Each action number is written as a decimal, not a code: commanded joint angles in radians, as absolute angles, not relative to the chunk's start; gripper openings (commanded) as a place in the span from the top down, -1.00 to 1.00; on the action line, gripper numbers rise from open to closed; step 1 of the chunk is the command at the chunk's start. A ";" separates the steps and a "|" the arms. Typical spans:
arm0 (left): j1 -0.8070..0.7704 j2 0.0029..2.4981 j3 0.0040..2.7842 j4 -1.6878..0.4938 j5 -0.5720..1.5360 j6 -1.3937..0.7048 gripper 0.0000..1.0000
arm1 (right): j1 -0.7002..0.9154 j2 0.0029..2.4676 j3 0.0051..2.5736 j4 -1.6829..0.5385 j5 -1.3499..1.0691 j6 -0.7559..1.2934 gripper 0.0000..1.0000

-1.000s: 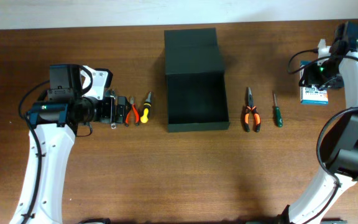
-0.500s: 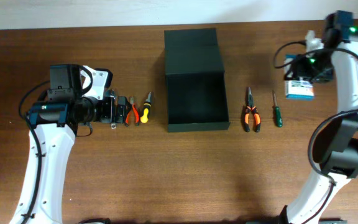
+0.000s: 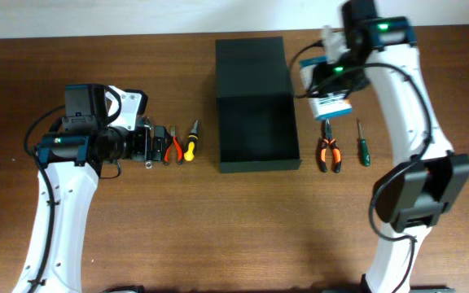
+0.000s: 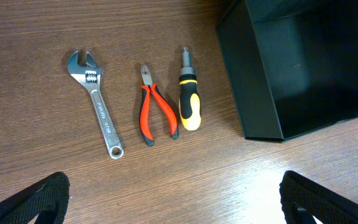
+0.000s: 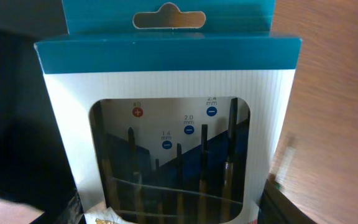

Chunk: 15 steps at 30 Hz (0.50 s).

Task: Pack container
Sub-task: 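Carry the package left and lower it upright into the black box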

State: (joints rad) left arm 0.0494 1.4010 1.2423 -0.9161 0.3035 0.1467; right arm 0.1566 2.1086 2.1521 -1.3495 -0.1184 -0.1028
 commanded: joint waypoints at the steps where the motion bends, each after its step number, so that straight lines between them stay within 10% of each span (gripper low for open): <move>1: 0.054 1.403 1.261 -0.913 0.318 0.163 -0.98 | 0.245 2.076 2.181 -1.349 -0.131 -0.088 0.08; 15: 0.054 1.403 1.261 -0.913 0.318 0.163 -0.99 | 0.474 2.077 2.181 -1.300 -0.123 0.101 0.07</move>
State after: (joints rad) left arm 0.0490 1.4010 1.2423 -0.9165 0.3038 0.1467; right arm 0.4450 2.1086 2.1551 -1.3090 -0.1184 0.0093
